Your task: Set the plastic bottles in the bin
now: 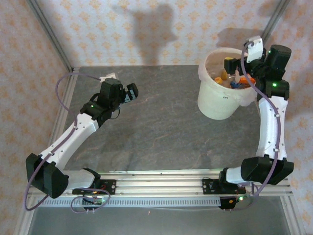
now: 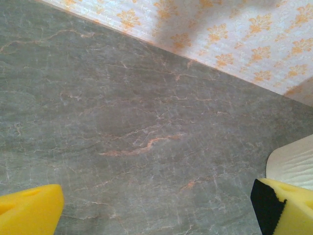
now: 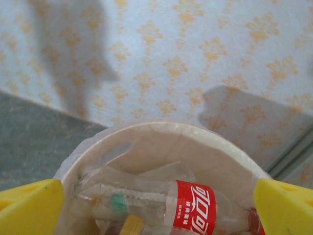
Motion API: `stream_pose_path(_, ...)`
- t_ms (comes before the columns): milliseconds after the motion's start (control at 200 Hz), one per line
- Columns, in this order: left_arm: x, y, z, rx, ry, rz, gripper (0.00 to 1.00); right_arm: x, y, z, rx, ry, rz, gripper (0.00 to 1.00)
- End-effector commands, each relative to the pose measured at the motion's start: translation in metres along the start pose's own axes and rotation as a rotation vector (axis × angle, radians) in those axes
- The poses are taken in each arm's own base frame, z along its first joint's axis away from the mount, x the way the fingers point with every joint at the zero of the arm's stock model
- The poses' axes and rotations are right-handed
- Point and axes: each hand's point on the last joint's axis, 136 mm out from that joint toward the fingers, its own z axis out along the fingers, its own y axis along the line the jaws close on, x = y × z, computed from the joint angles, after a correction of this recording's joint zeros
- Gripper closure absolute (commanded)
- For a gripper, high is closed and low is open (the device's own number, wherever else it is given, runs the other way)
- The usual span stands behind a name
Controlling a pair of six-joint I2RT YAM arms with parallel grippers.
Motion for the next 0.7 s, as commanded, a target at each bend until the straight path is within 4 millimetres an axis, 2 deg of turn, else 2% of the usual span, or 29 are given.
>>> stream_pose_path(0, 0.002, 0.011, 0.004, -0.051, 0.009, 0.000, 0.00, 0.032, -0.052, 0.022, 0.254, 0.089, 0.219, 0.00)
stream_pose_path(90, 0.000, 0.022, 0.001, -0.102, -0.005, -0.004, 0.00, 0.059, -0.077, 0.022, 0.409, 0.180, 0.213, 0.00)
stream_pose_path(170, -0.005, 0.039, -0.004, -0.178, -0.026, -0.002, 0.00, 0.072, -0.082, 0.019, 0.452, 0.210, 0.186, 0.00)
stream_pose_path(215, -0.010, 0.047, -0.008, -0.215, -0.048, 0.000, 0.00, 0.071, -0.073, 0.017, 0.406, 0.215, 0.179, 0.00)
stream_pose_path(295, -0.021, 0.062, -0.016, -0.274, -0.100, 0.013, 0.00, 0.047, -0.044, 0.006, 0.263, 0.155, 0.197, 0.00)
stream_pose_path(350, -0.029, 0.074, -0.024, -0.320, -0.151, 0.023, 0.00, 0.024, -0.030, -0.011, 0.215, 0.073, 0.220, 0.01)
stream_pose_path(400, -0.036, 0.085, -0.031, -0.368, -0.194, 0.056, 0.00, 0.006, -0.026, -0.030, 0.221, -0.011, 0.249, 0.01)
stream_pose_path(475, -0.042, 0.105, -0.041, -0.447, -0.253, 0.069, 0.00, -0.006, -0.020, -0.054, 0.239, -0.112, 0.297, 0.01)
stream_pose_path(485, -0.043, 0.108, -0.043, -0.457, -0.259, 0.071, 0.00, -0.013, -0.017, -0.063, 0.243, -0.142, 0.297, 0.01)
stream_pose_path(555, -0.046, 0.126, -0.049, -0.524, -0.295, 0.073, 0.00, -0.012, -0.009, -0.086, 0.252, -0.210, 0.344, 0.01)
stream_pose_path(605, -0.047, 0.139, -0.051, -0.564, -0.308, 0.072, 0.00, -0.005, -0.003, -0.099, 0.259, -0.235, 0.389, 0.01)
stream_pose_path(691, -0.046, 0.158, -0.050, -0.616, -0.302, 0.087, 0.00, 0.026, 0.001, -0.109, 0.294, -0.233, 0.485, 0.01)
